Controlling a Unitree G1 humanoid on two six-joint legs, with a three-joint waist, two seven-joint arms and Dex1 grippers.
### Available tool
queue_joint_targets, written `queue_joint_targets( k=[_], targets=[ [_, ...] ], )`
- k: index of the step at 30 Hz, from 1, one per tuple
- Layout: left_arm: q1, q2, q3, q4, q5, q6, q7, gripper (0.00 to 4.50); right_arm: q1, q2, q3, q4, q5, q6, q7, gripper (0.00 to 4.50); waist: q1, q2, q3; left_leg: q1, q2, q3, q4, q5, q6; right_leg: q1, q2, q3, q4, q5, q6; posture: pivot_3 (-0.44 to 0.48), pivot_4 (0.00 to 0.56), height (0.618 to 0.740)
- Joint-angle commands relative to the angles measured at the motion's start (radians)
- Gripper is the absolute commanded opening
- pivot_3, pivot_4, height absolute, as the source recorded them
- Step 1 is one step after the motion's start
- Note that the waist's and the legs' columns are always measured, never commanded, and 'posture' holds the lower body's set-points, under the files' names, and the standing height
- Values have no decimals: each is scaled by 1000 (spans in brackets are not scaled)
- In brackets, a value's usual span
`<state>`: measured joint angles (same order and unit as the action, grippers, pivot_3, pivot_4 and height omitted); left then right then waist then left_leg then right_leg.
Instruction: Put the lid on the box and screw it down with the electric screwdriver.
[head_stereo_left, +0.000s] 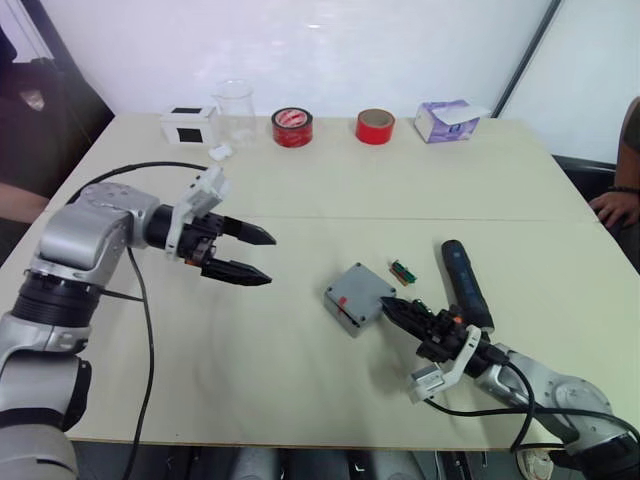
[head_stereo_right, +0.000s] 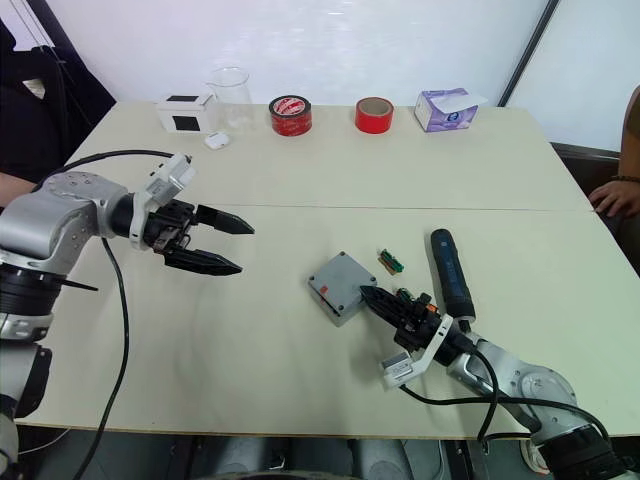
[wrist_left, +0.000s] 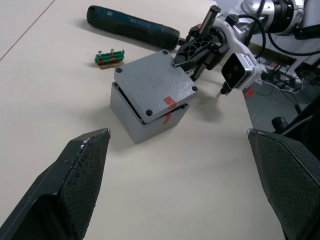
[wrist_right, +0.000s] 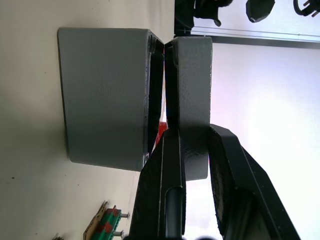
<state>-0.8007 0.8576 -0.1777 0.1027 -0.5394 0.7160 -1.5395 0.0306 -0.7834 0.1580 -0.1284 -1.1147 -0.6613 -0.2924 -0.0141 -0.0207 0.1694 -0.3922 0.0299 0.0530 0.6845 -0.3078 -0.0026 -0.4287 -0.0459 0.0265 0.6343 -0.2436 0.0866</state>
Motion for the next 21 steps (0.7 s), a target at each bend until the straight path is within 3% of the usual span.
queue_joint_targets(
  k=[1, 21],
  targets=[
    [-7, 3, 36, -30, -6, -3, 8, 4486, 4, -17, 11, 9, -3, 6, -5, 178, 0, 0, 0, 0, 0, 0, 0, 0, 0, 0, 0, 0, 0, 0, 0, 0, 150, 740],
    [12, 0, 46, -52, -17, 3, 37, 4486, -48, -16, 67, 55, 33, 30, 9, 178, 0, 0, 0, 1, 0, 0, 1, 0, -1, 1, 0, 0, 1, 0, 0, 0, 150, 740]
  ],
)
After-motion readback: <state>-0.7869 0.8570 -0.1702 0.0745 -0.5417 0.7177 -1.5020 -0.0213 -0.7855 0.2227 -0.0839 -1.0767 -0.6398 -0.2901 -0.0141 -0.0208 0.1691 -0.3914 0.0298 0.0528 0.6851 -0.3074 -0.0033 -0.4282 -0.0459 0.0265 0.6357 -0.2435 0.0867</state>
